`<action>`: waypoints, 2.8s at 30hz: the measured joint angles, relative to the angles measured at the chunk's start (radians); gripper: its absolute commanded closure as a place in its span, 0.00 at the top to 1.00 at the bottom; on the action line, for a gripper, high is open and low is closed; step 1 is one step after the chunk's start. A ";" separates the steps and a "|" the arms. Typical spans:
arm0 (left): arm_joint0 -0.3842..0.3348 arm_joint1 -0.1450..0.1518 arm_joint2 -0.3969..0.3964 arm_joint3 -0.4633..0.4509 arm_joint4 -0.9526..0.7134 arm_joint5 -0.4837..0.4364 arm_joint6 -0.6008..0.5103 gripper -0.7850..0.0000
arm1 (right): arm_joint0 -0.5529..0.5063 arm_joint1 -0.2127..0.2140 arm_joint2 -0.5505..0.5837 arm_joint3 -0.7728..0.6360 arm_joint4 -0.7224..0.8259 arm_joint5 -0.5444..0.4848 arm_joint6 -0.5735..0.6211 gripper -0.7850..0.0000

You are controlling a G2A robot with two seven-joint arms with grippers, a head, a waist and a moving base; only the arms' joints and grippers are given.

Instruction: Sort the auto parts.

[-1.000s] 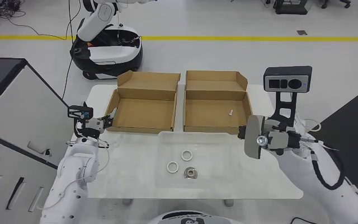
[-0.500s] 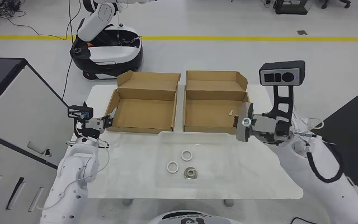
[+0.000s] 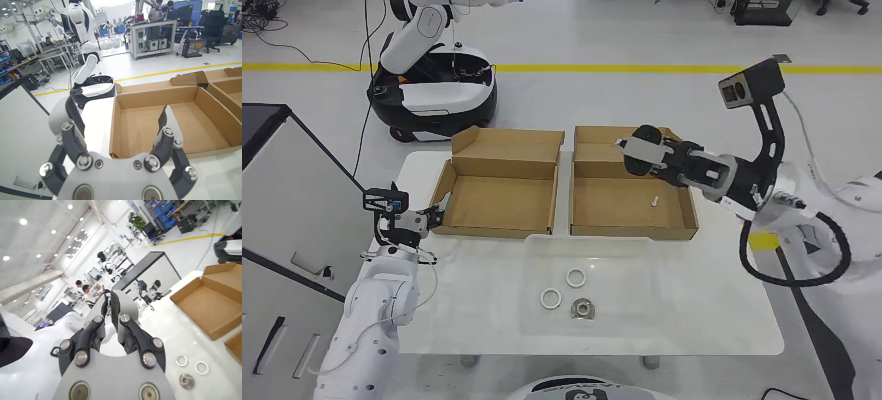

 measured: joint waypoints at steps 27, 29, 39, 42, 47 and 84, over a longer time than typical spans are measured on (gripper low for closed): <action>0.000 0.000 0.000 0.000 0.000 0.000 0.000 1.00 | 0.596 -0.089 -0.509 0.391 -0.570 0.434 0.152 0.00; 0.000 0.000 0.000 0.000 0.000 0.000 0.000 1.00 | 0.638 -0.104 -0.549 0.431 -0.572 0.450 0.162 0.00; 0.000 0.000 0.000 0.000 0.000 0.000 0.000 1.00 | 0.743 -0.147 -0.677 0.571 -0.640 0.547 0.262 0.00; 0.000 0.000 0.000 0.000 0.000 0.000 0.000 1.00 | 0.756 -0.155 -0.704 0.607 -0.659 0.559 0.299 0.00; 0.000 0.000 0.000 0.000 0.000 0.000 0.000 1.00 | 0.767 -0.167 -0.749 0.663 -0.683 0.575 0.357 0.00; 0.000 0.000 0.000 0.000 0.000 0.000 0.000 1.00 | 0.955 -0.314 -1.233 1.029 -0.571 0.578 0.422 0.00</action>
